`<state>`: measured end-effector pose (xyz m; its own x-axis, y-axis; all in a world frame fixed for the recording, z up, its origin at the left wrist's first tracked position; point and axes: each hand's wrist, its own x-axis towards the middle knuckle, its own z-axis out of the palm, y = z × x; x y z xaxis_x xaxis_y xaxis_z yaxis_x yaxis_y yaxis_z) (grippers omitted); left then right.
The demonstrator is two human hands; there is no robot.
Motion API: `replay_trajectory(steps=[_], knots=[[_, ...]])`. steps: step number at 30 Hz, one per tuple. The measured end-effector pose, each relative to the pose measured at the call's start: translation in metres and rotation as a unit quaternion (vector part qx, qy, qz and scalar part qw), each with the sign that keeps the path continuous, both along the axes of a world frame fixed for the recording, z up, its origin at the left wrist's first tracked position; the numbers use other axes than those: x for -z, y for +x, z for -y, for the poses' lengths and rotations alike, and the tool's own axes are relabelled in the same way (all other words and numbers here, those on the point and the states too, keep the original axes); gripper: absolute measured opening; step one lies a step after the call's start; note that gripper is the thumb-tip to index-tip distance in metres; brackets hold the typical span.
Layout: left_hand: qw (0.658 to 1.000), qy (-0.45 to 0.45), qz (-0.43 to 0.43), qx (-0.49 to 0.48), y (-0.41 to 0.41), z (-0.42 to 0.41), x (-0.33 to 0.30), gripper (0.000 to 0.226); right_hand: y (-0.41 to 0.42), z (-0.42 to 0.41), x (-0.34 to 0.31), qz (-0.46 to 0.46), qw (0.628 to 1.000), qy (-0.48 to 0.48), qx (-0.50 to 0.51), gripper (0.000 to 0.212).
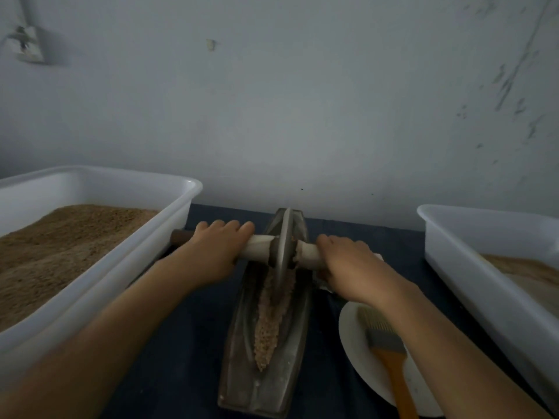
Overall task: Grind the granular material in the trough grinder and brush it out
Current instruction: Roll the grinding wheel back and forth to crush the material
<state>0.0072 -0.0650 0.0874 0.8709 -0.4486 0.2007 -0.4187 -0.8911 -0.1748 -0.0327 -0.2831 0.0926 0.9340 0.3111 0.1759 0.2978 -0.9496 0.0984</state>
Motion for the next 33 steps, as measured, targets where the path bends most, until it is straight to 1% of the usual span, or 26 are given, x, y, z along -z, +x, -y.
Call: replay_trajectory(steps=[2,3,5,7,9,12,15,17,19,22,25,28,30,33], knots=[[0.997,-0.023,0.080,0.001,0.006,0.003,0.011,0.043,0.007,0.002,0.006,0.050,0.999,-0.010,0.005,0.026],[0.994,-0.037,0.103,0.001,0.007,0.004,0.014,0.044,0.009,0.002,0.008,0.066,0.998,-0.009,0.006,0.027],[0.992,-0.055,0.118,0.001,0.008,0.004,0.018,0.045,0.011,0.001,0.009,0.079,0.997,-0.003,0.006,0.027],[0.993,-0.053,0.105,0.007,0.007,0.002,0.017,0.044,0.008,0.000,0.007,0.071,0.997,-0.011,0.004,0.025],[0.997,-0.045,0.068,0.011,0.003,-0.001,0.011,0.042,0.003,-0.001,0.003,0.038,0.999,-0.027,0.001,0.023],[0.999,-0.017,-0.047,0.020,-0.010,-0.006,-0.006,0.042,-0.010,-0.006,-0.011,-0.062,0.998,-0.017,-0.003,0.025],[0.980,0.008,-0.196,0.027,-0.029,-0.011,-0.026,0.041,-0.026,-0.010,-0.027,-0.163,0.986,-0.010,-0.010,0.028],[0.964,0.026,-0.262,0.032,-0.038,-0.015,-0.036,0.037,-0.036,-0.011,-0.035,-0.202,0.979,-0.017,-0.022,0.027],[0.953,0.036,-0.298,0.038,-0.043,-0.019,-0.043,0.035,-0.044,-0.013,-0.039,-0.221,0.974,-0.026,-0.034,0.026],[0.948,0.034,-0.315,0.035,-0.043,-0.019,-0.044,0.036,-0.045,-0.013,-0.037,-0.209,0.976,-0.032,-0.045,0.025],[0.951,0.008,-0.307,0.027,-0.036,-0.017,-0.038,0.035,-0.035,-0.013,-0.033,-0.188,0.981,-0.022,-0.035,0.024],[0.966,-0.011,-0.255,0.029,-0.026,-0.013,-0.030,0.034,-0.022,-0.009,-0.024,-0.145,0.989,-0.005,-0.017,0.022],[0.983,-0.006,-0.182,0.015,-0.018,-0.008,-0.022,0.033,-0.012,-0.005,-0.014,-0.091,0.996,-0.005,-0.010,0.024],[0.999,-0.003,-0.041,-0.014,-0.005,0.000,-0.005,0.039,0.003,0.000,0.001,0.010,1.000,-0.011,-0.004,0.027]])
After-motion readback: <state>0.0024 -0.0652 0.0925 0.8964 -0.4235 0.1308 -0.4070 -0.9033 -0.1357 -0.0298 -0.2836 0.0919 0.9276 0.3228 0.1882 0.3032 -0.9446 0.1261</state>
